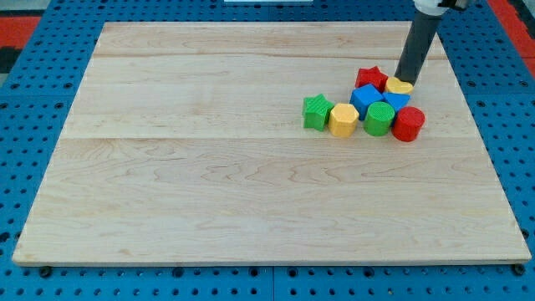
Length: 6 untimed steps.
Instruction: Point your arm at the red star
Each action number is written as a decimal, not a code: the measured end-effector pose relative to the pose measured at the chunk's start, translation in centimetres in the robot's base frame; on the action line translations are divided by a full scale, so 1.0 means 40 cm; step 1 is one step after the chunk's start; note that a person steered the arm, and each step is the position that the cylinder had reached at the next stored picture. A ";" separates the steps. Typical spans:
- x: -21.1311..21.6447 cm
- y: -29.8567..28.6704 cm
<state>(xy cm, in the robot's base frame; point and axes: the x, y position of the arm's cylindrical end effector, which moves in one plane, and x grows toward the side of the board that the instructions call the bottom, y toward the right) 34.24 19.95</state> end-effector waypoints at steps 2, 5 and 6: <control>0.006 -0.005; -0.013 0.034; -0.051 0.025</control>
